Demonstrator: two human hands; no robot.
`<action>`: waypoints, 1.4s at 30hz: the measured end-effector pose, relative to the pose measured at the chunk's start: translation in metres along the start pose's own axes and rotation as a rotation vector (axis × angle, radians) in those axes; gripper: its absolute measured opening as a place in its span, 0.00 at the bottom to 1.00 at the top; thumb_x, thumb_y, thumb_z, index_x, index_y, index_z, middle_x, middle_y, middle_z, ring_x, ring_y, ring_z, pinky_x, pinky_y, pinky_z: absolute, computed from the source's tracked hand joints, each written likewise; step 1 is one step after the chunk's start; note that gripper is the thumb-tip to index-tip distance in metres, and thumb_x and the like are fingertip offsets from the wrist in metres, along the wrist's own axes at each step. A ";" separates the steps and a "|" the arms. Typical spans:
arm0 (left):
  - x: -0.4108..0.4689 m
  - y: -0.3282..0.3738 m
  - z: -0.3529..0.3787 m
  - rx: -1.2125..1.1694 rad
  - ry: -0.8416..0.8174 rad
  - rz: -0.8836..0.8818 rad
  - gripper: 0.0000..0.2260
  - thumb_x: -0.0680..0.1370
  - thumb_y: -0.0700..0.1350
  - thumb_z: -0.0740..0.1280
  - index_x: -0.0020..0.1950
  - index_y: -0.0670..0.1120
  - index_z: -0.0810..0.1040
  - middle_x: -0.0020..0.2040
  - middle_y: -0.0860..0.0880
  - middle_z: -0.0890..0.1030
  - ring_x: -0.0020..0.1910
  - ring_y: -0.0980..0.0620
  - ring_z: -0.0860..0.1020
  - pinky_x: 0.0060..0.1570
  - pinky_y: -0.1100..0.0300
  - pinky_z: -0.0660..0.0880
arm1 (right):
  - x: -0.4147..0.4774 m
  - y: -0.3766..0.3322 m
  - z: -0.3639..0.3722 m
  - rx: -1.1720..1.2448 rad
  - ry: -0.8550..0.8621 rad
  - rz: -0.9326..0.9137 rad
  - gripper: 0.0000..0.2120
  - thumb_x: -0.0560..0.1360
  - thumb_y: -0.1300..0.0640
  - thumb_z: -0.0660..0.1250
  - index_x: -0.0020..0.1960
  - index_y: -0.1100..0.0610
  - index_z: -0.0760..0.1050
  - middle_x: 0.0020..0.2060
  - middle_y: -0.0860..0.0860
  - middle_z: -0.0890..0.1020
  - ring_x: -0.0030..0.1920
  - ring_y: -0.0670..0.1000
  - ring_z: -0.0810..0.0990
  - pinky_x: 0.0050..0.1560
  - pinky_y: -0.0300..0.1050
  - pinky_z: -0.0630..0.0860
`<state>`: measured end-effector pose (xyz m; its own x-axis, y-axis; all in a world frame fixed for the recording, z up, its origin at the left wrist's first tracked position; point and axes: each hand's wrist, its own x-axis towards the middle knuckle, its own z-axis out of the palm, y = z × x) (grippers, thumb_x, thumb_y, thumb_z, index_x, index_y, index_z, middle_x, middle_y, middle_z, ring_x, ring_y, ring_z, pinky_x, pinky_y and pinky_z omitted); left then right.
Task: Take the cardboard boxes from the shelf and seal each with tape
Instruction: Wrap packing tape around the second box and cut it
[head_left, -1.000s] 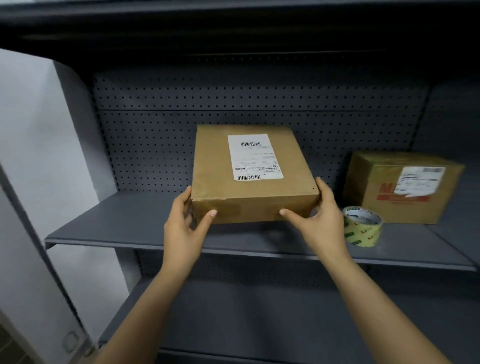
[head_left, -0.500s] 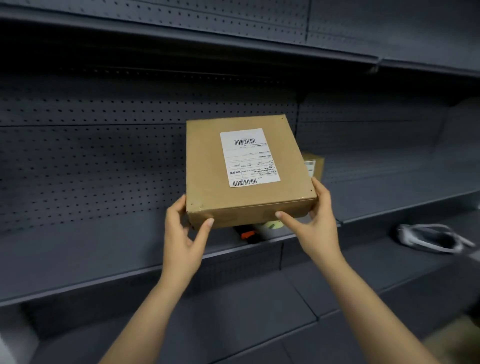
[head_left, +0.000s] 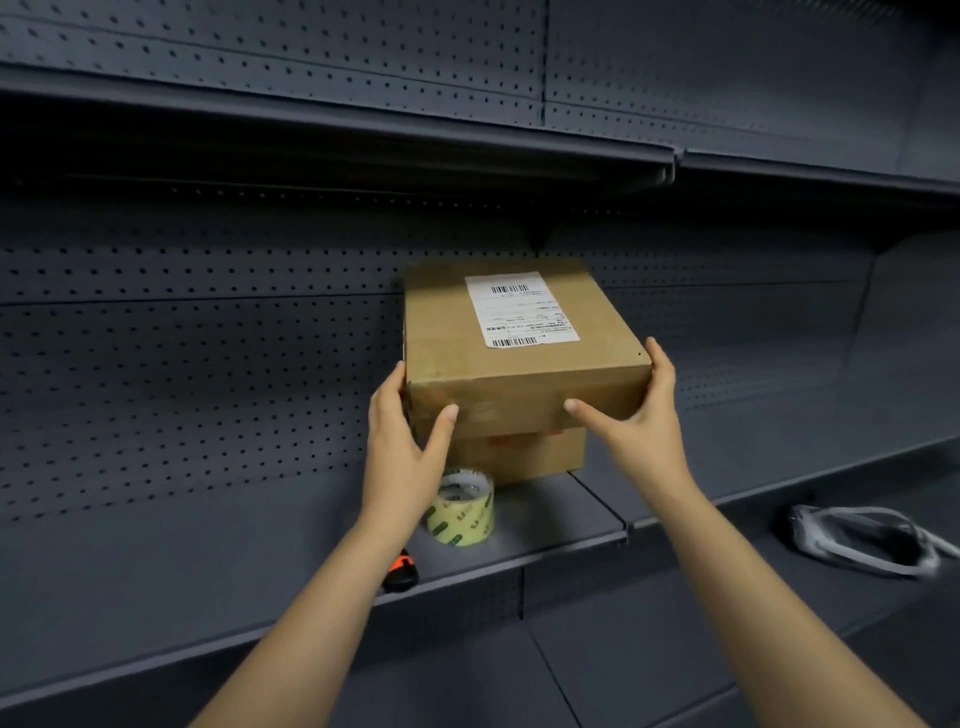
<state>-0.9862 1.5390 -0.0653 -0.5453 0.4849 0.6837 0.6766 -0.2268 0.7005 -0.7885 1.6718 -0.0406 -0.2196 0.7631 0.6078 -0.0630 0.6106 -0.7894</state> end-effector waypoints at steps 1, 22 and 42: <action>0.008 0.003 0.009 0.026 0.006 0.001 0.34 0.79 0.53 0.68 0.79 0.50 0.55 0.76 0.50 0.61 0.75 0.53 0.62 0.72 0.55 0.64 | 0.013 0.006 -0.002 0.003 -0.011 -0.001 0.52 0.68 0.55 0.79 0.79 0.47 0.47 0.68 0.40 0.64 0.67 0.41 0.65 0.66 0.40 0.66; 0.052 -0.005 0.061 0.290 -0.008 -0.051 0.39 0.74 0.62 0.70 0.79 0.52 0.56 0.74 0.52 0.63 0.72 0.50 0.66 0.67 0.47 0.71 | 0.088 0.066 -0.006 -0.231 -0.030 -0.064 0.45 0.72 0.42 0.72 0.80 0.47 0.48 0.78 0.49 0.54 0.77 0.51 0.52 0.75 0.56 0.56; 0.032 0.025 0.044 0.578 0.067 0.412 0.17 0.77 0.48 0.70 0.64 0.44 0.75 0.58 0.48 0.76 0.57 0.48 0.72 0.55 0.51 0.73 | 0.052 0.024 -0.012 -0.690 -0.020 -0.379 0.12 0.74 0.55 0.72 0.55 0.57 0.76 0.51 0.50 0.73 0.54 0.53 0.71 0.57 0.46 0.66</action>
<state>-0.9652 1.5859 -0.0344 -0.2055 0.3991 0.8936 0.9781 0.1130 0.1745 -0.7903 1.7288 -0.0268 -0.3221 0.4763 0.8181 0.4796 0.8272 -0.2928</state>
